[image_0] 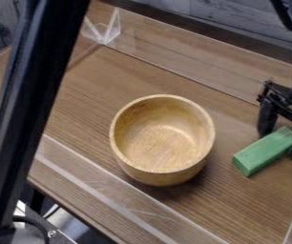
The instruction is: Put the green block in the brown bowl
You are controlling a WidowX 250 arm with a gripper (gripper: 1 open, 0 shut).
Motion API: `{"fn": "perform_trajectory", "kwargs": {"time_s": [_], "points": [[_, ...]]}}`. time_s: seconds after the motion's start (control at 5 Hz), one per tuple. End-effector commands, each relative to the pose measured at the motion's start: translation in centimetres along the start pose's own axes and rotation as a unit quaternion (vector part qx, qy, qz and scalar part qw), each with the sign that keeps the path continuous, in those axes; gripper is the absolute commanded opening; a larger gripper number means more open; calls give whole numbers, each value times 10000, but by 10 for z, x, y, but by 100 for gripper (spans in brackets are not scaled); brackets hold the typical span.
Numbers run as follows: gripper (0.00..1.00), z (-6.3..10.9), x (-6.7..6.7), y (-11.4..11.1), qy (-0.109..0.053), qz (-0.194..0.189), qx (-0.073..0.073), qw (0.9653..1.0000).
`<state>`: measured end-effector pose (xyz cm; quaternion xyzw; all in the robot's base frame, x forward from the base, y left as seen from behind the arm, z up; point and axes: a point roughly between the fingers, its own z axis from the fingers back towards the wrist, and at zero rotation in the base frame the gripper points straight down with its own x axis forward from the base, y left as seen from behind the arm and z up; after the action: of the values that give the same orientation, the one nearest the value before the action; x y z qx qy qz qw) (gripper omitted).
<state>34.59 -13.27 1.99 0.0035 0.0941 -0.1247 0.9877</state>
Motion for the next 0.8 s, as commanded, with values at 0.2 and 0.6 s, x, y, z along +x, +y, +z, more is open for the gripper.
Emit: {"fn": "perform_trajectory", "kwargs": {"time_s": [0.2,0.6], "points": [[100,10,7,10,46,20,66,10000],[100,9,4,17,286,9,124,9995]]}}
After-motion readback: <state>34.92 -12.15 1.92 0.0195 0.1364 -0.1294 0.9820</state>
